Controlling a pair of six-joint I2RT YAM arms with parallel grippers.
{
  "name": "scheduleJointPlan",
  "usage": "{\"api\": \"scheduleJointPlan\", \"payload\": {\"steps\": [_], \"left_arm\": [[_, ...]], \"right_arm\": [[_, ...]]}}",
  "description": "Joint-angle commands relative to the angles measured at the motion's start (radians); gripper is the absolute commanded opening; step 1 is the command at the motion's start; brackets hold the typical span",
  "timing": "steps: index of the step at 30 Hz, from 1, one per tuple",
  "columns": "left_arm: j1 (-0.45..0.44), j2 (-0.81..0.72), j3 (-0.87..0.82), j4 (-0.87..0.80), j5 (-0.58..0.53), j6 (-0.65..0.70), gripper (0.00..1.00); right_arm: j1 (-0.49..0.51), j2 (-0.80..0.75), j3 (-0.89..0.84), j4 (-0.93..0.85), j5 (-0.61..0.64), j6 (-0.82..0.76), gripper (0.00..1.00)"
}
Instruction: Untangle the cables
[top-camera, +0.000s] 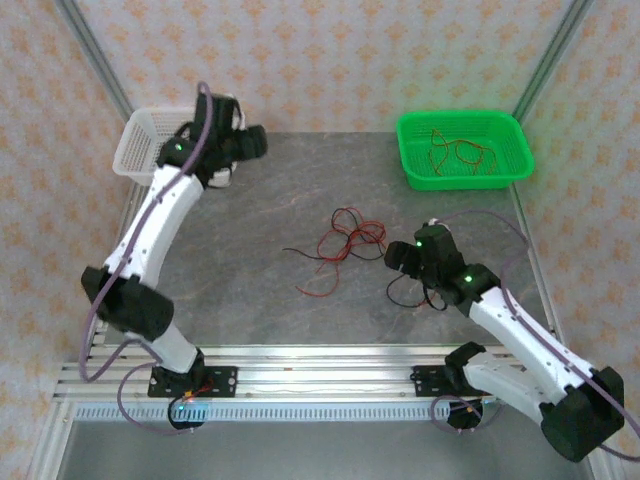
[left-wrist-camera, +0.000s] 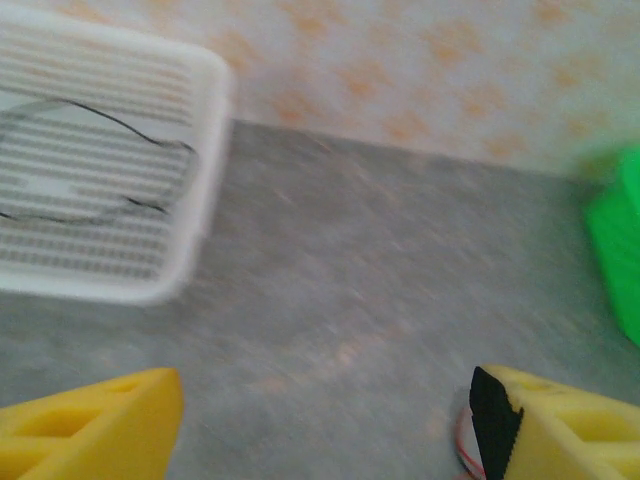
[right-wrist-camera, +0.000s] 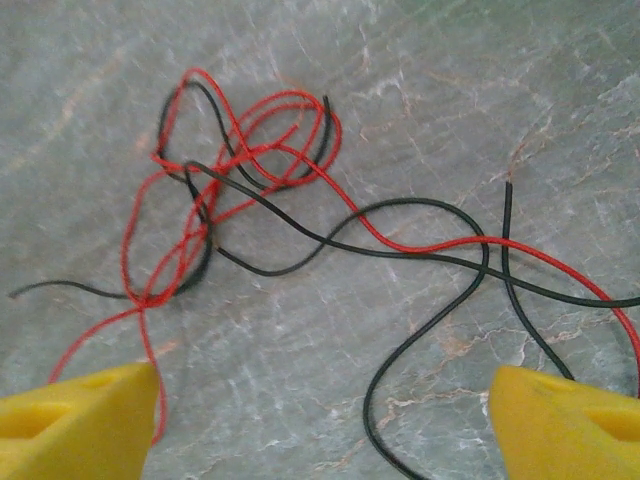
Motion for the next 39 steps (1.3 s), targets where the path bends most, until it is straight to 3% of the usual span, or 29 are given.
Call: {"api": "scheduleJointPlan", "payload": {"steps": [1,8,18,21,23,24,25,30,39], "left_arm": [[-0.058,-0.083,-0.197,0.144,0.006,-0.086,0.77],[-0.187,-0.267,-0.503,0.276,0.005,-0.195,0.76],[-0.239,-0.458,-0.720,0.312,0.007,-0.290,0.76],[-0.241,-0.503,-0.752,0.308,0.004,-0.302,0.76],[-0.241,-0.522,-0.762,0.300,0.000,-0.307,0.76],[-0.243,-0.530,-0.765,0.295,0.000,-0.309,0.76],[-0.244,-0.536,-0.768,0.290,-0.001,-0.311,0.76],[-0.260,-0.566,-0.794,0.308,0.025,-0.325,0.74],[-0.303,-0.601,-0.846,0.464,0.133,-0.353,0.65]], "right_arm": [[0.005,0.091,0.059,0.039,-0.024,-0.119,0.81],[0.006,0.351,0.163,0.106,-0.007,-0.277,0.69],[0.005,0.658,0.314,0.175,0.006,-0.410,0.46],[0.006,0.713,0.350,0.184,0.037,-0.415,0.31],[0.005,0.727,0.368,0.184,0.039,-0.416,0.11],[0.006,0.723,0.374,0.184,0.036,-0.415,0.01],[0.006,0.711,0.377,0.185,0.028,-0.414,0.00],[0.006,0.562,0.359,0.196,-0.078,-0.439,0.00],[0.005,0.155,0.211,0.451,-0.488,-0.534,0.00]]}}
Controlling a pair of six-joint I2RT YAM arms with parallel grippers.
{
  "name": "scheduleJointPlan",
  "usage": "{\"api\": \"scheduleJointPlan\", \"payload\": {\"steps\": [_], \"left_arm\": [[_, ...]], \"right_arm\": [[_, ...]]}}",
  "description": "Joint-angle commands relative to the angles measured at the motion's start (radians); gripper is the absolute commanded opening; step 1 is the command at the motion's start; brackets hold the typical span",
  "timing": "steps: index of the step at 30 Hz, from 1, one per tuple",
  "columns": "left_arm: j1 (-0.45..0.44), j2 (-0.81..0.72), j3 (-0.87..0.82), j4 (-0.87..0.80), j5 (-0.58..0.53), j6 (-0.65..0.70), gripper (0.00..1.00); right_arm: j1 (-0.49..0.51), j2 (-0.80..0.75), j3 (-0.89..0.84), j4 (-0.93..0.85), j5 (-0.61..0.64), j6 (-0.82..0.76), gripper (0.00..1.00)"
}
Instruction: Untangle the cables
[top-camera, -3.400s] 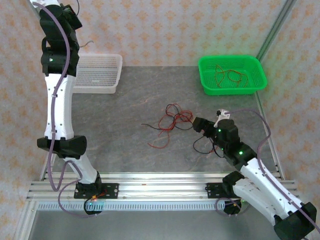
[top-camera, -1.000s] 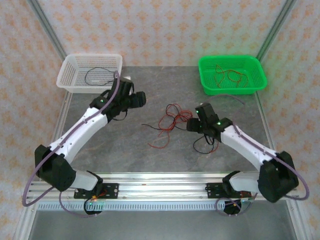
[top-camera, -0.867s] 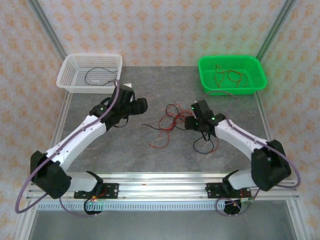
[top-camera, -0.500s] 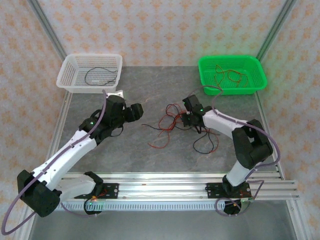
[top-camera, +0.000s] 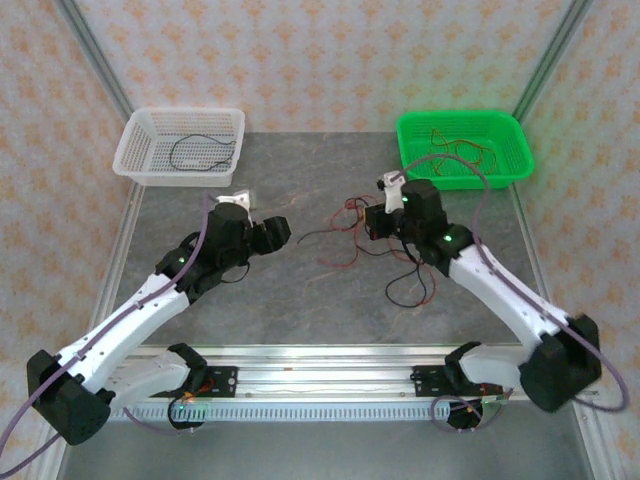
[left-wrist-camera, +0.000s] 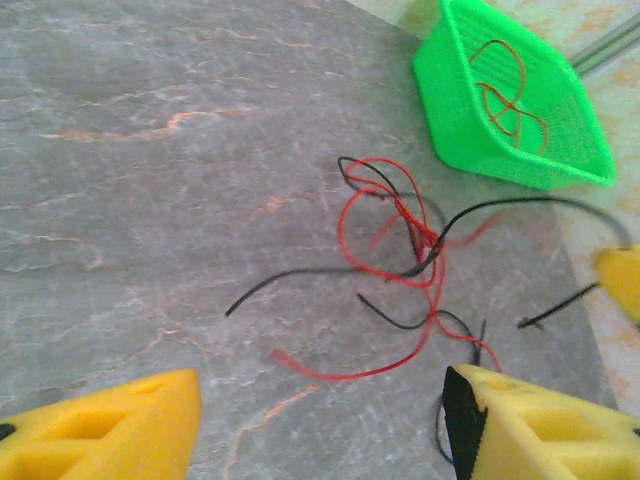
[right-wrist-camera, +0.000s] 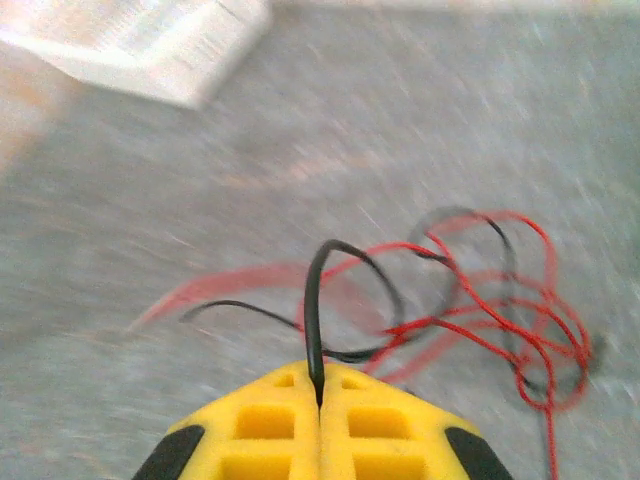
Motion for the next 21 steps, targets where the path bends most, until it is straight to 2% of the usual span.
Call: {"api": "scheduleJointPlan", "payload": {"steps": [1,6,14,18,21], "left_arm": [[-0.018,-0.030,-0.013,0.110,0.055,-0.016,0.65],[-0.045,-0.056,-0.030,0.201,0.093,-0.015,0.63],[-0.072,-0.035,-0.030,0.286,0.085,0.007,0.63],[-0.085,0.011,-0.012,0.347,0.051,0.080,0.63],[-0.094,0.049,0.001,0.399,0.022,0.187,0.64]], "right_arm": [[0.005,-0.094,-0.052,0.146,-0.204,-0.053,0.00],[0.004,-0.151,-0.052,0.240,-0.282,-0.051,0.00],[0.004,-0.118,-0.002,0.356,-0.373,0.008,0.00],[0.004,-0.100,0.018,0.364,-0.372,0.017,0.00],[0.004,-0.091,0.024,0.365,-0.374,0.027,0.00]]}}
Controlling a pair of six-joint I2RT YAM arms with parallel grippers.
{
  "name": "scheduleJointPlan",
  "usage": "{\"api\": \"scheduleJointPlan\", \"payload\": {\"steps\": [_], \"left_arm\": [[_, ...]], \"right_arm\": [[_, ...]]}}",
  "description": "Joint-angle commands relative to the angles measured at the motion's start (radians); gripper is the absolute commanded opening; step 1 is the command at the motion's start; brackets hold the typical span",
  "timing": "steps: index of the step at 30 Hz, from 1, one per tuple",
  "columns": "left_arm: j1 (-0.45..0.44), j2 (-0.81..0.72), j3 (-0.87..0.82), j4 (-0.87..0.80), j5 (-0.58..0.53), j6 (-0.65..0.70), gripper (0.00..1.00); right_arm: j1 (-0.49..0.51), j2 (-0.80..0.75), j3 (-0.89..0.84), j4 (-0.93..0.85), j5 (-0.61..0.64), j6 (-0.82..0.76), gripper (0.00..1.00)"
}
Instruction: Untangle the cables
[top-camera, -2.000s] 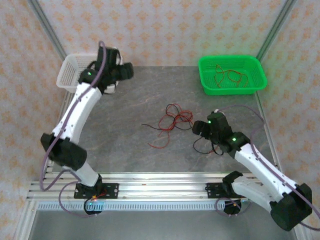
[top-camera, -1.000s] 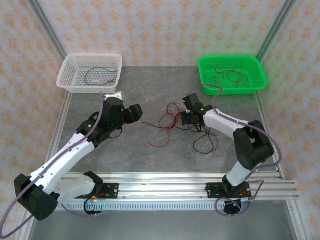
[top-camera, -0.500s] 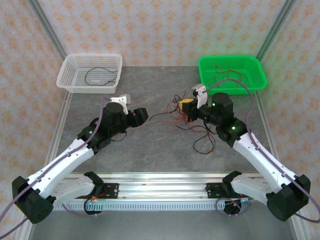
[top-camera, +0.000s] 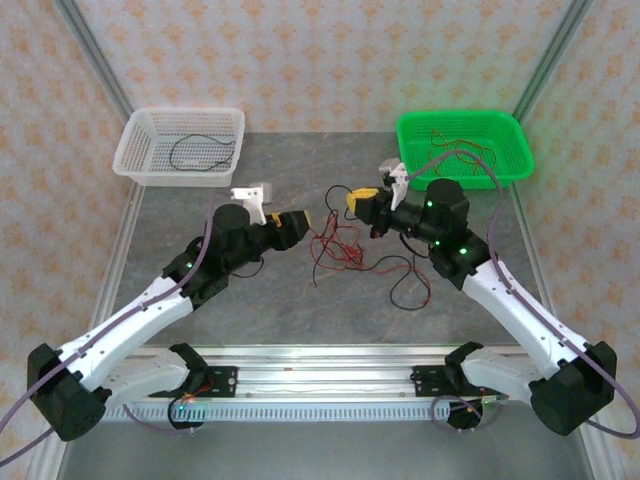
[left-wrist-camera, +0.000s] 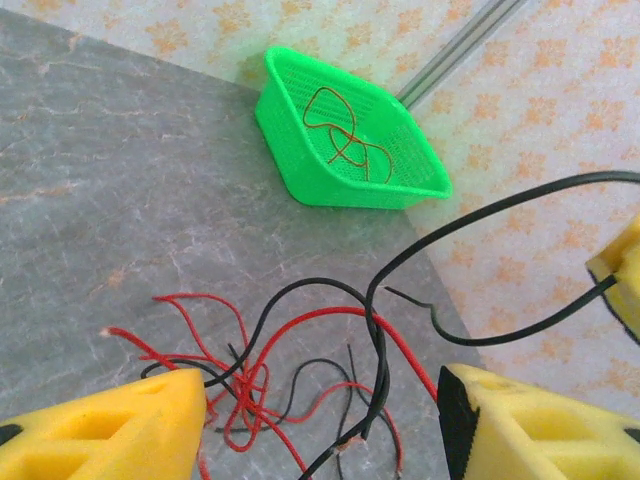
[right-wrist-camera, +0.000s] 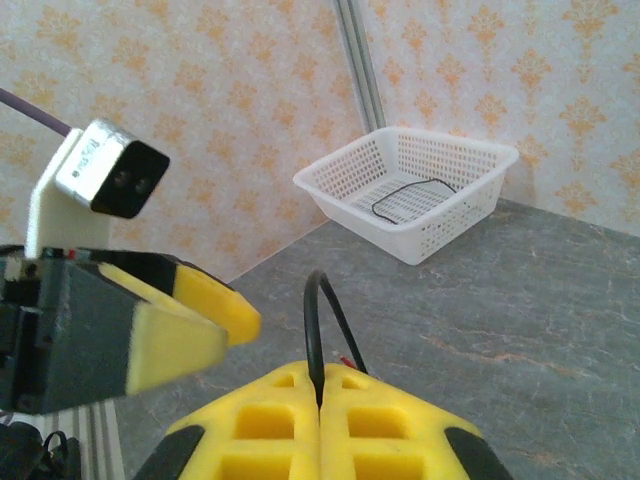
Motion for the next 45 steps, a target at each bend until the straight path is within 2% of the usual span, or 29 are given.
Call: {"api": "scheduleJointPlan", "payload": {"steps": [1,7,12,14,16,20,22,25,29,32,41,45], "left_arm": [[-0.016,0.039,0.032,0.111,-0.040,0.147,0.64],[-0.039,0.076,-0.033,0.234,-0.076,0.405,0.65],[-0.039,0.079,-0.192,0.427,-0.284,0.608,0.64],[-0.030,0.077,-0.257,0.553,-0.302,0.679,0.64],[0.007,0.082,-0.304,0.658,-0.218,0.732,0.62],[0.143,0.114,-0.327,0.761,0.192,0.768,0.58],[0.184,0.145,-0.319,0.784,0.338,0.773,0.59],[0.204,0.198,-0.260,0.711,0.512,0.823,0.60],[0.204,0.312,-0.117,0.484,0.698,0.917,0.61],[0.205,0.388,-0.040,0.431,0.755,0.921,0.61],[0.206,0.537,0.107,0.408,0.803,0.918,0.61],[0.206,0.608,0.144,0.460,0.830,0.882,0.58]], "right_arm": [[0.004,-0.001,0.040,0.064,-0.029,0.024,0.00],[0.004,-0.005,0.045,0.061,-0.011,0.040,0.00],[0.004,-0.012,0.050,0.050,-0.004,0.044,0.00],[0.004,-0.012,0.050,0.048,-0.002,0.043,0.00],[0.004,-0.012,0.050,0.046,-0.001,0.044,0.00],[0.004,-0.012,0.055,0.033,-0.013,0.036,0.00],[0.004,-0.011,0.061,0.023,-0.019,0.029,0.00],[0.004,-0.008,0.065,0.010,-0.028,0.017,0.00],[0.004,-0.004,0.070,0.003,-0.035,0.006,0.00],[0.004,-0.002,0.070,0.003,-0.038,0.004,0.00],[0.004,-0.004,0.059,0.006,-0.046,0.012,0.00],[0.004,-0.006,0.061,0.003,-0.040,0.017,0.00]]}}
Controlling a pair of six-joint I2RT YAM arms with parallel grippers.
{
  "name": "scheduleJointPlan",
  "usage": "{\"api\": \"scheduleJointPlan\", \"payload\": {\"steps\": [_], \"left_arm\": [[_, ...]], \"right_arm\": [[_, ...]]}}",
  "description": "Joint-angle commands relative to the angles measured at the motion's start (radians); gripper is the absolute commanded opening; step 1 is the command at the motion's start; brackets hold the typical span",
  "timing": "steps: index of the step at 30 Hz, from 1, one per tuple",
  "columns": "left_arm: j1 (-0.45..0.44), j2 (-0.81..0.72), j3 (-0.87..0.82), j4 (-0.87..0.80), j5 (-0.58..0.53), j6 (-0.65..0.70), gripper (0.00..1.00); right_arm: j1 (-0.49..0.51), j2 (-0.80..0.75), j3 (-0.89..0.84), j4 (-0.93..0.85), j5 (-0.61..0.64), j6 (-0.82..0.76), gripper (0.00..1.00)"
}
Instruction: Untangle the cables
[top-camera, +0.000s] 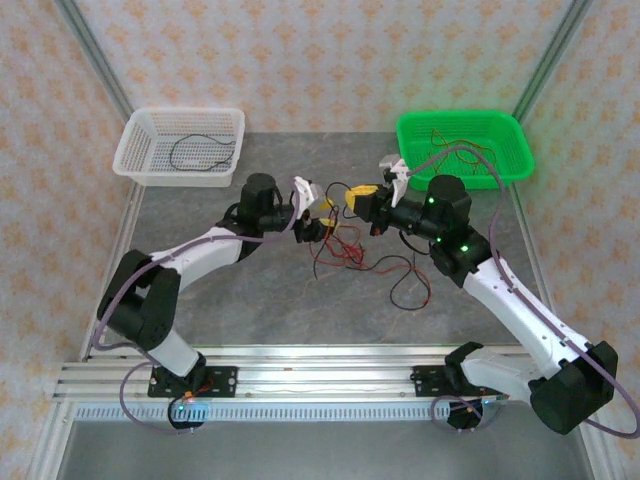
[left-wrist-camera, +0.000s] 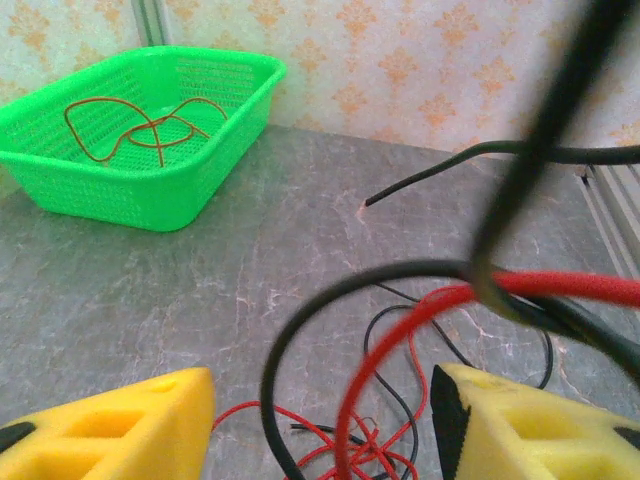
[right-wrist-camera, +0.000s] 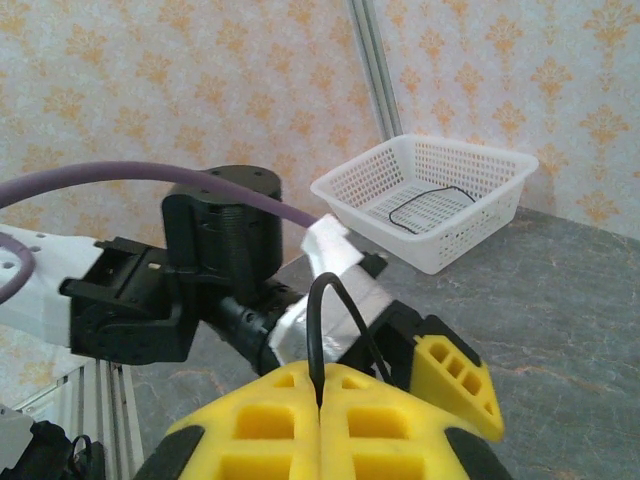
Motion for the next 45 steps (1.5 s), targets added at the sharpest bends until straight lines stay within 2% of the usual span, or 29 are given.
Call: {"api": "scheduleJointPlan", "payload": {"steps": [1,3,5,6,7,8,12,18,22,25,30,32,35,37,42,45], "left_arm": [[0.004,0.048,0.033,0.062,0.066,-0.024,0.57],[0.004,0.075,0.031,0.120,0.062,-0.063,0.50],[0.004,0.094,0.026,0.168,0.047,-0.094,0.36],[0.004,0.098,0.023,0.178,0.036,-0.102,0.25],[0.004,0.099,0.018,0.187,0.022,-0.109,0.06],[0.004,0.098,0.008,0.196,-0.010,-0.118,0.00],[0.002,0.067,-0.075,0.273,-0.130,-0.156,0.00],[0.002,-0.010,-0.250,0.403,-0.371,-0.231,0.00],[0.003,-0.029,-0.299,0.393,-0.531,-0.266,0.00],[0.002,-0.024,-0.293,0.329,-0.641,-0.270,0.00],[0.002,-0.019,-0.222,0.184,-0.794,-0.274,0.02],[0.002,-0.033,-0.195,0.122,-0.845,-0.279,0.19],[-0.010,-0.079,-0.176,0.040,-0.920,-0.274,0.32],[-0.022,-0.119,-0.153,-0.043,-0.958,-0.270,0.36],[-0.058,-0.218,-0.070,-0.298,-0.956,-0.313,0.37],[-0.078,-0.298,-0.034,-0.405,-0.916,-0.355,0.40]], "right_arm": [[0.005,-0.010,0.030,0.015,-0.008,-0.004,0.00],[0.004,-0.013,0.031,0.012,-0.002,-0.003,0.00],[0.004,-0.019,0.034,0.006,0.007,-0.004,0.00],[0.004,-0.024,0.036,0.003,0.012,-0.004,0.00],[0.004,-0.028,0.037,-0.001,0.022,-0.003,0.00],[0.004,-0.033,0.041,-0.009,0.033,-0.003,0.00],[0.004,-0.060,0.071,-0.042,0.142,0.007,0.00],[0.003,-0.105,0.147,-0.080,0.415,0.043,0.00],[-0.009,-0.105,0.210,-0.103,0.549,0.068,0.00],[-0.023,-0.102,0.248,-0.121,0.622,0.086,0.00],[-0.040,-0.084,0.303,-0.180,0.668,0.087,0.00],[-0.041,-0.076,0.308,-0.199,0.673,0.083,0.00],[-0.041,-0.070,0.300,-0.224,0.675,0.079,0.00],[-0.041,-0.067,0.290,-0.244,0.680,0.072,0.00],[-0.042,-0.048,0.259,-0.288,0.674,0.056,0.00],[-0.042,-0.028,0.245,-0.314,0.633,0.050,0.00]]}}
